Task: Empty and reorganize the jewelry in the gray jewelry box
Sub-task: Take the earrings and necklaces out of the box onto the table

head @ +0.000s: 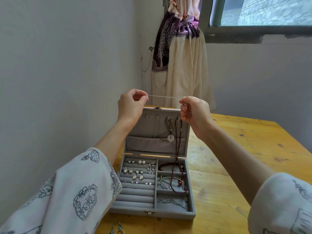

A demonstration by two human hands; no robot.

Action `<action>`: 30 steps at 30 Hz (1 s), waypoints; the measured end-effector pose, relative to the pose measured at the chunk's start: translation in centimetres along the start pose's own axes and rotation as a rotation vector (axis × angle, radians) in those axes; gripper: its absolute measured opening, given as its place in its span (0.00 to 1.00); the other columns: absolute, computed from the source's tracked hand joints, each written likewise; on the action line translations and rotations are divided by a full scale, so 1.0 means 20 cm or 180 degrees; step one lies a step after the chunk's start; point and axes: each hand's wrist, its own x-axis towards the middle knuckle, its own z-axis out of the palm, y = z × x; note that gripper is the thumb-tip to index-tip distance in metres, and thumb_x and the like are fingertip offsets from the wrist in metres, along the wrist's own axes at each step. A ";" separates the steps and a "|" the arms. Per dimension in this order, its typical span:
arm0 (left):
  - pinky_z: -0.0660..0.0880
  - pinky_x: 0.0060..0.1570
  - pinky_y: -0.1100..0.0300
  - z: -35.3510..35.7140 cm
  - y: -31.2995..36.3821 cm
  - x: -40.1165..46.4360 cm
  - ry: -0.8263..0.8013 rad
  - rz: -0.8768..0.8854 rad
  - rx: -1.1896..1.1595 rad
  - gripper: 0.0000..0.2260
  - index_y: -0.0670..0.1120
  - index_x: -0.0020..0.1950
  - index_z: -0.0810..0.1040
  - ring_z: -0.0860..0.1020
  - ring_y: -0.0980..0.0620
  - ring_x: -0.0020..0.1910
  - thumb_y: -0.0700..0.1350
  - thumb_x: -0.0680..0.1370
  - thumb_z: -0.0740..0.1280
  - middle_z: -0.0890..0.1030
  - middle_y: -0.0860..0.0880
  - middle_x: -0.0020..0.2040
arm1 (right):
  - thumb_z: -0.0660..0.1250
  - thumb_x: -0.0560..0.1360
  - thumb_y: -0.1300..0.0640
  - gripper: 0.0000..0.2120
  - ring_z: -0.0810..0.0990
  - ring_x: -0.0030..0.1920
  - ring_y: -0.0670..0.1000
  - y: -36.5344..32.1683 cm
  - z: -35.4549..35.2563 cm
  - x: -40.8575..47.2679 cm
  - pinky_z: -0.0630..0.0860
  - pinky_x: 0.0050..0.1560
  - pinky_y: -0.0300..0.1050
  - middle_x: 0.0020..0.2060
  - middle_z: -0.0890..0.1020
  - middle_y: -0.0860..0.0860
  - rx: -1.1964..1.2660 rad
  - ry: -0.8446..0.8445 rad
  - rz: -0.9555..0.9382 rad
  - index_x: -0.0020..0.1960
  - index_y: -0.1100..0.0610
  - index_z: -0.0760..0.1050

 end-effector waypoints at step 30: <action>0.70 0.46 0.64 0.94 0.06 -0.75 -0.2415 0.0586 0.1379 0.07 0.42 0.52 0.81 0.76 0.54 0.44 0.40 0.77 0.65 0.82 0.46 0.47 | 0.66 0.73 0.69 0.05 0.77 0.29 0.49 0.30 -1.58 -0.32 0.77 0.34 0.37 0.30 0.78 0.53 -0.2510 0.0472 0.0816 0.46 0.69 0.78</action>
